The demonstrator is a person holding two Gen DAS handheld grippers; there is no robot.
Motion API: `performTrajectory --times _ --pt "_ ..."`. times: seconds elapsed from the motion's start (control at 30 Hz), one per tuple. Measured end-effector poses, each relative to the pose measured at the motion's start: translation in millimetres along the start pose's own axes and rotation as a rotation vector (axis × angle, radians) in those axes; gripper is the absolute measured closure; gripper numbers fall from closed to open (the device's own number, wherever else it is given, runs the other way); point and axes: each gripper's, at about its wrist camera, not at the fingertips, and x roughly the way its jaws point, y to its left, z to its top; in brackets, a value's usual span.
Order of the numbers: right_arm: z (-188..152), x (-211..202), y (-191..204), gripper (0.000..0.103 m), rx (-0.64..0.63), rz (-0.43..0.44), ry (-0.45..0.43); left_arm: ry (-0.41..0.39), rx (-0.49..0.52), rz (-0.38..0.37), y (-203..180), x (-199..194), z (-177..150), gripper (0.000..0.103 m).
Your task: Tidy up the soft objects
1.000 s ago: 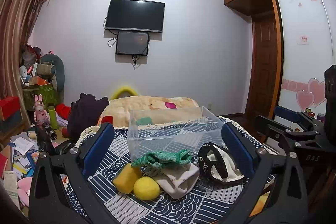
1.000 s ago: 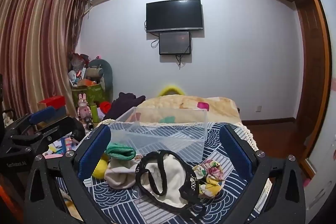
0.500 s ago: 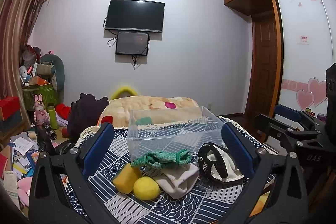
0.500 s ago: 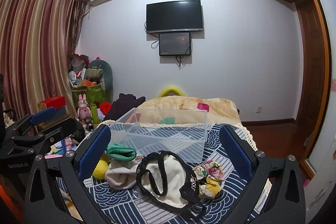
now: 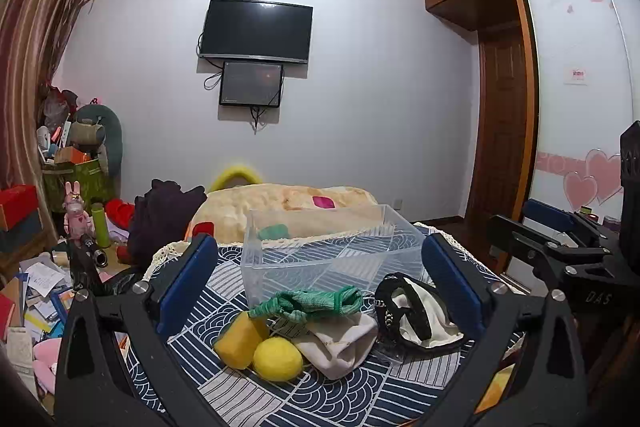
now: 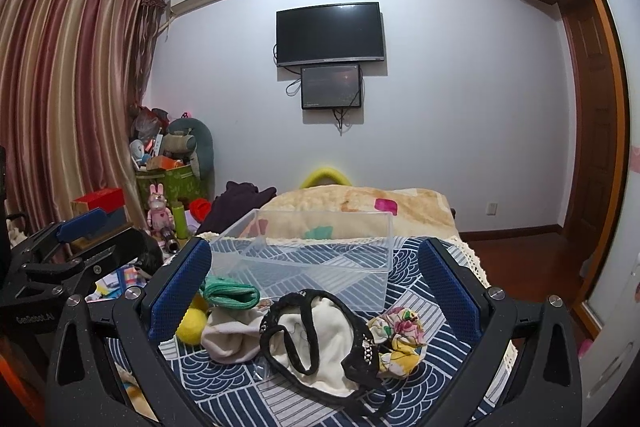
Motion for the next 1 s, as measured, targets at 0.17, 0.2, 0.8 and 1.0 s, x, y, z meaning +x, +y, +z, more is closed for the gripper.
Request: performTrajectory --times 0.17,0.2,0.8,1.0 --pt "0.0 0.0 0.6 0.000 0.001 0.003 -0.001 -0.003 -0.002 -0.001 -0.1 -0.7 0.3 0.000" --pt "0.4 0.4 0.5 0.000 0.001 0.004 0.000 -0.003 -0.002 -0.001 0.0 -0.7 0.5 0.000" --pt "-0.5 0.8 3.6 0.000 -0.001 0.008 -0.002 -0.002 -0.016 -0.006 1.7 -0.6 2.0 0.000" --pt "-0.7 1.8 5.5 0.000 -0.009 -0.006 -0.006 0.002 -0.021 -0.013 2.9 1.4 0.8 0.000"
